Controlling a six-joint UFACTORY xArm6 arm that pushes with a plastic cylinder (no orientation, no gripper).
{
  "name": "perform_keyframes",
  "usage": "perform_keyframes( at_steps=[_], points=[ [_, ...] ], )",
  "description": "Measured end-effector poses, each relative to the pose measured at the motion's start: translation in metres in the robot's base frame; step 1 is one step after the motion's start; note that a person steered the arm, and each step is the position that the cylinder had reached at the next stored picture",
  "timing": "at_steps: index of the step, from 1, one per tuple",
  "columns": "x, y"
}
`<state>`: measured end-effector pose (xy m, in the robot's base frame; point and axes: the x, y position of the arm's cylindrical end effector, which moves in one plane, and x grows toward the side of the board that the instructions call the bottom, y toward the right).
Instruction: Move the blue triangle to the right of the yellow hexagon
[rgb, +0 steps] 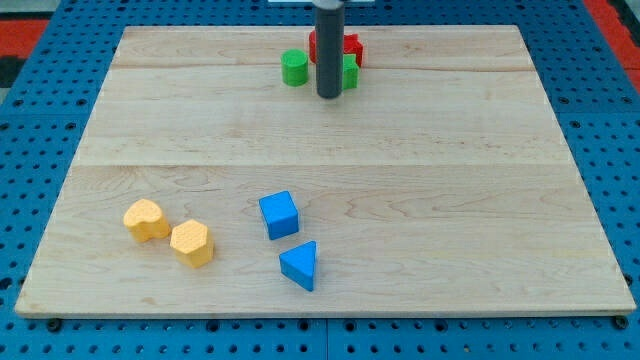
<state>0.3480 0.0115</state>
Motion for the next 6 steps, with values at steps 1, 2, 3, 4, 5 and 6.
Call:
perform_keyframes(
  at_steps=[1, 2, 3, 4, 5, 6],
  points=[
    [0.071, 0.022],
    [0.144, 0.050],
    [0.194, 0.066],
    [0.244, 0.033],
    [0.229, -0.041],
    [0.194, -0.107]
  ],
)
